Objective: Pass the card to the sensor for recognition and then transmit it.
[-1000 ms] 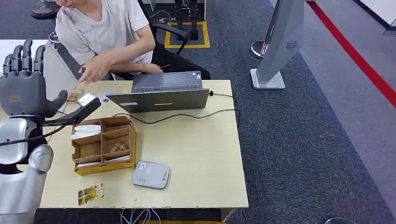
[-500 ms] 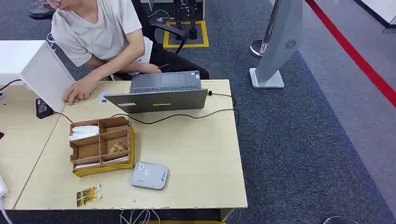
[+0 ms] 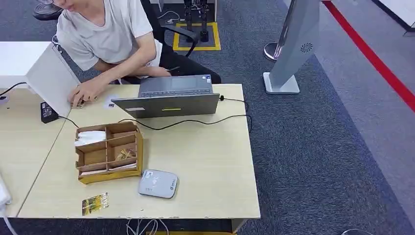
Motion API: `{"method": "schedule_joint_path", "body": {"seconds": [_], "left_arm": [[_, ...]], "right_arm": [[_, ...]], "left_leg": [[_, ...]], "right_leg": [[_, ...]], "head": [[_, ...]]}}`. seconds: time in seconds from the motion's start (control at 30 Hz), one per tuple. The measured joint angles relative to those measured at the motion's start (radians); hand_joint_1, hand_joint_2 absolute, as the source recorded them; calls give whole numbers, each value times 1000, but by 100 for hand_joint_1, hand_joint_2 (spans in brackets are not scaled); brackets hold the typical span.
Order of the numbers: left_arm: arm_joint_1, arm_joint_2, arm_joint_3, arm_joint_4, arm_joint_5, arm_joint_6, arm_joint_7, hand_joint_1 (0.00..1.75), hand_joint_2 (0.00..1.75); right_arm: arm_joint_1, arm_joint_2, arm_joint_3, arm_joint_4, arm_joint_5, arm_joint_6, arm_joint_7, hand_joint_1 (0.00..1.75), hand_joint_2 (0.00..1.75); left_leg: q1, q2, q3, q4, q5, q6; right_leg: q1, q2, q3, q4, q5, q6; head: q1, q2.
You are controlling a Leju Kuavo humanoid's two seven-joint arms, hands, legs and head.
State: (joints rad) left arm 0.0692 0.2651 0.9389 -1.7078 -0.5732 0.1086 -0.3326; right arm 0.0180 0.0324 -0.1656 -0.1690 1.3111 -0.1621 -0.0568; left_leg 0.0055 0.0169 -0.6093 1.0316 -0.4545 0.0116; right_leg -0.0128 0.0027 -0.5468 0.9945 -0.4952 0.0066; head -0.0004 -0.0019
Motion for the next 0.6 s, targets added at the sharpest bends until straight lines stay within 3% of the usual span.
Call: {"method": "schedule_joint_path", "body": {"seconds": [0.1, 0.13, 0.23, 0.27, 0.33, 0.37, 0.43, 0.5, 0.6], "left_arm": [[-28, -44, 96, 63, 260, -127, 53, 0, 175], [-38, -64, 148, 113, 389, -185, 74, 0, 0], [-71, -119, 263, 294, 638, -281, 99, 0, 0], [-76, -143, 295, 359, 679, -292, 108, 0, 0], [-77, -200, 351, 501, 698, -294, 114, 0, 0], [-76, -237, 366, 560, 688, -286, 113, 0, 175], [-76, -287, 386, 668, 643, -243, 111, 0, 175], [-77, -334, 401, 790, 577, -168, 127, 0, 175], [-78, -382, 402, 906, 547, -136, 132, 0, 175]], "right_arm": [[0, 0, -4, 0, -4, -1, -7, 0, 175], [1, 0, -8, 0, -8, -1, -8, 0, 175], [1, 0, -13, 0, -14, -3, -4, 0, 175], [0, 0, -13, 0, -12, -3, -3, 0, 0], [0, 0, -13, 0, -12, -3, -3, 0, 0], [0, 0, -13, 0, -12, -2, -3, 0, 0], [-1, 0, -13, 0, 2, -1, -6, 0, 0], [-3, 0, -13, 0, 26, -2, -6, 0, 0], [-4, 0, -13, 0, 35, -3, -5, 0, 0]], "left_leg": [[-1, 0, 1, 0, 0, 0], [0, 1, 2, 0, 0, 0], [-2, 1, 2, 0, 0, 0], [-3, 1, 3, 0, 0, 0], [-4, 1, 3, 0, -1, 0], [-2, 0, 3, 0, -2, 1], [-3, -2, 2, 0, -2, 1], [-4, -2, 3, 0, -2, 3], [-4, -2, 2, 1, -1, 4]], "right_leg": [[0, 0, 2, 0, 0, 0], [0, 1, 2, 0, 1, 0], [-1, 1, 2, 0, 0, 0], [-2, 1, 2, 0, 0, 0], [-3, 1, 1, 0, -1, 1], [-3, 0, 2, -1, -2, 2], [-3, -2, 3, -2, -2, 2], [-6, -2, 2, -2, -1, 4], [-6, -2, 3, -2, 0, 5]], "head": [[1, 0], [0, 0], [0, 0], [0, 0], [-4, 0], [-5, 0], [4, 0], [1, 0], [3, 0]]}}
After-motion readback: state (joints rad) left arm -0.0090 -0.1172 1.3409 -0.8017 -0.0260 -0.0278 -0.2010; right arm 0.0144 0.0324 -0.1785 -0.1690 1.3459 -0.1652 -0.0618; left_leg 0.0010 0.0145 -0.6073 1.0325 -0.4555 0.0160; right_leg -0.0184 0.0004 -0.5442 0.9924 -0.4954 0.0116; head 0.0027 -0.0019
